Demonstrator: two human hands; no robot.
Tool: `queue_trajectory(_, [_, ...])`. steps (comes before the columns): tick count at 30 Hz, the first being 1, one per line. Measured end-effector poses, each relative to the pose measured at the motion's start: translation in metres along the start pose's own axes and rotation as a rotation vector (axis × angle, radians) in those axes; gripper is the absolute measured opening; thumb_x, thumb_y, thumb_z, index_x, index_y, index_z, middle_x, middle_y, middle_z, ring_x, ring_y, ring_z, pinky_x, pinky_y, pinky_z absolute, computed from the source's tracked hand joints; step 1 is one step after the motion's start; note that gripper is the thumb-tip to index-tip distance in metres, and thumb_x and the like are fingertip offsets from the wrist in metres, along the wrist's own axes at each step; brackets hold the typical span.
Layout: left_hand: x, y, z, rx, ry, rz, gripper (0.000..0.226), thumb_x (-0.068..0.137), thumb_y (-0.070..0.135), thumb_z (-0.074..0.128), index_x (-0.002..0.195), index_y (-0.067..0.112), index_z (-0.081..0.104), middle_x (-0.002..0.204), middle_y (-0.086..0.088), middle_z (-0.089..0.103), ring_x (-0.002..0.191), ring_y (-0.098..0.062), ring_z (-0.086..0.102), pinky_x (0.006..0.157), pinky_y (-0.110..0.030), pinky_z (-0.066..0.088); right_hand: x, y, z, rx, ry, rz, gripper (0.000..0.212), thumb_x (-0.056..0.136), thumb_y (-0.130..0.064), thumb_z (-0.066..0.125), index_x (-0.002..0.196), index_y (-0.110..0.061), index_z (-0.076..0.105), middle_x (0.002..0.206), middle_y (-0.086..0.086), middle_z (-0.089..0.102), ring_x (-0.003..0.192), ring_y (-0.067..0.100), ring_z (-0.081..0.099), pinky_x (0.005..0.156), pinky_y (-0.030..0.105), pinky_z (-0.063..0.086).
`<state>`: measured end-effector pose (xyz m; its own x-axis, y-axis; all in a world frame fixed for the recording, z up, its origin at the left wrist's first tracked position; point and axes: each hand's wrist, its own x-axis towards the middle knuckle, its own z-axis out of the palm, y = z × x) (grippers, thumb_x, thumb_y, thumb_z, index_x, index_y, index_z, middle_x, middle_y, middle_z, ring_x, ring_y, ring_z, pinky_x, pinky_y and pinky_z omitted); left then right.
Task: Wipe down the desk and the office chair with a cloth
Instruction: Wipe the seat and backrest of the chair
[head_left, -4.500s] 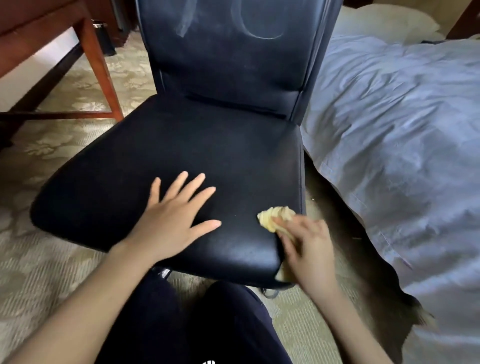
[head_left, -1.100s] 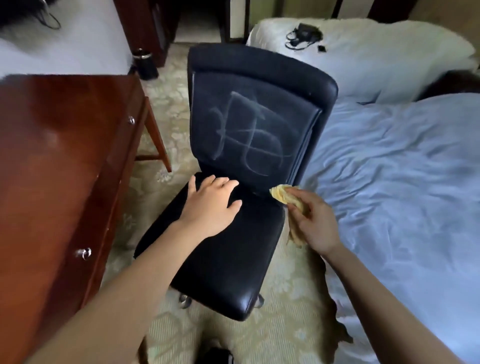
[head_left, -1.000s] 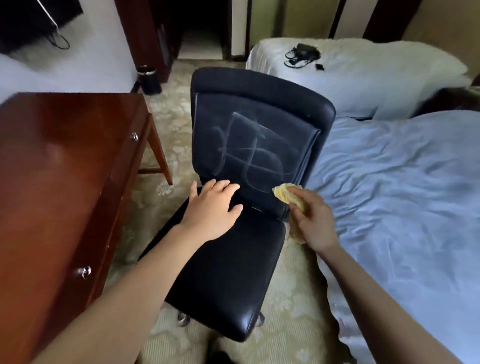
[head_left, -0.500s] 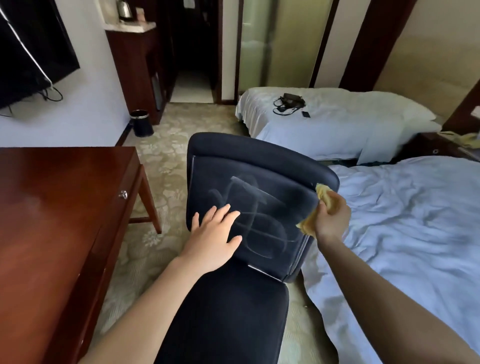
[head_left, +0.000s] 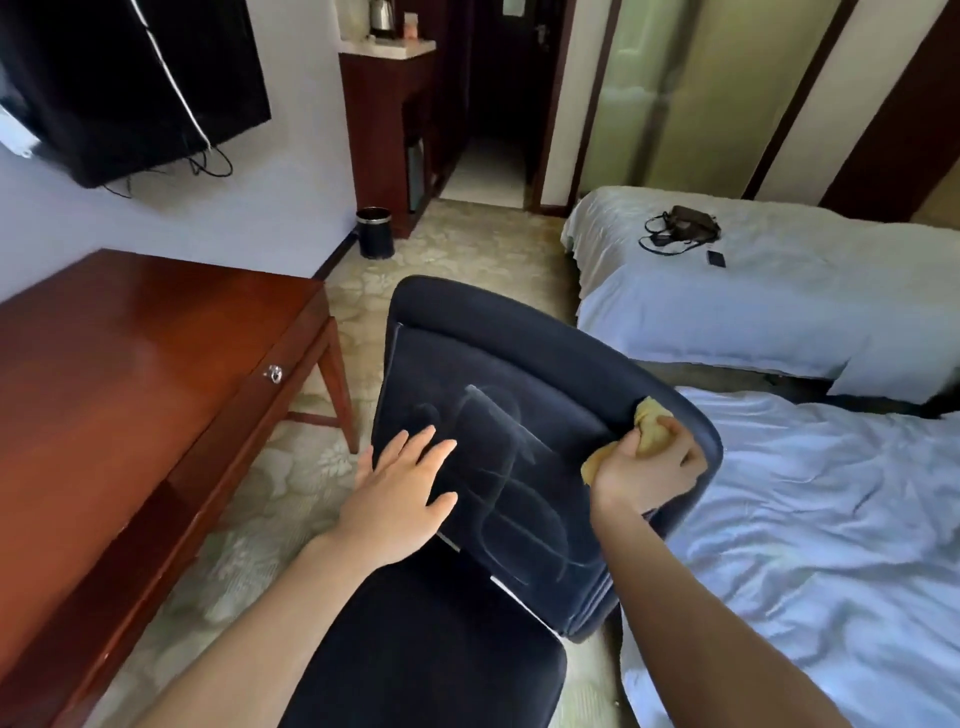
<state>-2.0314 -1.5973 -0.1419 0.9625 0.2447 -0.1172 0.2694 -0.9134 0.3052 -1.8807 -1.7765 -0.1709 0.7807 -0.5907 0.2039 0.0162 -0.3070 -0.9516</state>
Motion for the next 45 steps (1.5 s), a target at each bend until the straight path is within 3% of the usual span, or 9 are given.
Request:
queue_trajectory(11, [0.028,0.029,0.002,0.089,0.044,-0.276,0.063,0.098,0.041,0.04,0.152,0.03,0.007,0.16,0.006,-0.005,0.147,-0.018,-0.006,0.116,-0.047,-0.001,0.029,-0.006,0.063,0.107,-0.261,-0.136,0.03,0.085,-0.004,0.062,0.114,-0.008,0.061,0.126,0.018,0.047,0.112,0.033,0.046,0.09,0.018,0.031])
queue_trajectory(14, [0.024,0.013,-0.014,0.129,0.068,-0.357,0.064,0.098,0.04,0.04,0.152,0.029,0.006,0.16,0.005,-0.007,0.147,-0.019,-0.006,0.116,-0.047,-0.001,0.023,-0.016,0.089,0.151,-0.341,-0.102,0.031,0.086,-0.003,0.06,0.116,-0.008,0.059,0.132,0.017,0.045,0.115,0.033,0.046,0.086,0.008,0.022])
queue_trajectory(19, [0.007,-0.024,-0.038,0.167,0.102,-0.467,0.065,0.098,0.04,0.041,0.152,0.03,0.005,0.16,0.006,-0.01,0.147,-0.021,-0.007,0.116,-0.048,-0.001,-0.003,-0.032,0.125,0.212,-0.428,-0.084,0.037,0.087,-0.001,0.057,0.124,-0.006,0.055,0.139,0.014,0.04,0.122,0.031,0.041,0.093,0.008,0.024])
queue_trajectory(21, [0.0,-0.041,-0.046,0.184,0.107,-0.495,0.067,0.098,0.04,0.042,0.152,0.03,0.004,0.159,0.007,-0.012,0.147,-0.021,-0.008,0.116,-0.048,-0.001,-0.02,-0.039,0.14,0.248,-0.478,-0.099,0.044,0.087,0.002,0.055,0.131,-0.005,0.05,0.142,0.013,0.039,0.125,0.028,0.04,0.094,-0.002,0.019])
queue_trajectory(27, [-0.009,-0.106,-0.077,0.224,0.146,-0.513,0.078,0.095,0.036,0.051,0.152,0.032,-0.002,0.158,0.008,-0.019,0.146,-0.021,-0.012,0.116,-0.048,-0.002,-0.075,-0.063,0.184,0.146,-0.657,-0.152,0.059,0.093,-0.006,0.05,0.147,-0.011,0.026,0.155,0.01,0.019,0.132,0.033,0.03,0.108,0.025,0.018])
queue_trajectory(35, [-0.025,-0.21,-0.104,0.257,0.159,-0.508,0.108,0.084,0.034,0.067,0.148,0.029,-0.02,0.154,0.005,-0.03,0.144,-0.023,-0.021,0.116,-0.048,-0.004,-0.172,-0.103,0.223,0.133,-0.792,-0.247,0.055,0.094,-0.01,0.051,0.146,-0.016,0.032,0.153,0.01,0.025,0.134,0.033,0.028,0.112,0.039,0.022])
queue_trajectory(42, [-0.056,-0.279,-0.109,0.133,0.181,-0.501,0.12,0.076,0.035,0.075,0.148,0.026,-0.021,0.156,0.005,-0.026,0.144,-0.018,-0.019,0.116,-0.045,-0.006,-0.281,-0.129,0.221,0.143,-0.889,-0.406,0.053,0.096,-0.008,0.05,0.144,-0.024,0.036,0.155,0.001,0.023,0.141,0.027,0.018,0.11,0.038,0.022])
queue_trajectory(45, [-0.072,-0.289,-0.103,0.122,0.227,-0.469,0.122,0.073,0.038,0.077,0.149,0.024,-0.017,0.158,0.004,-0.005,0.144,-0.023,0.005,0.118,-0.037,0.011,-0.321,-0.128,0.208,0.174,-0.95,-0.474,0.05,0.096,-0.009,0.049,0.142,-0.027,0.039,0.154,0.0,0.026,0.141,0.024,0.019,0.11,0.027,0.017])
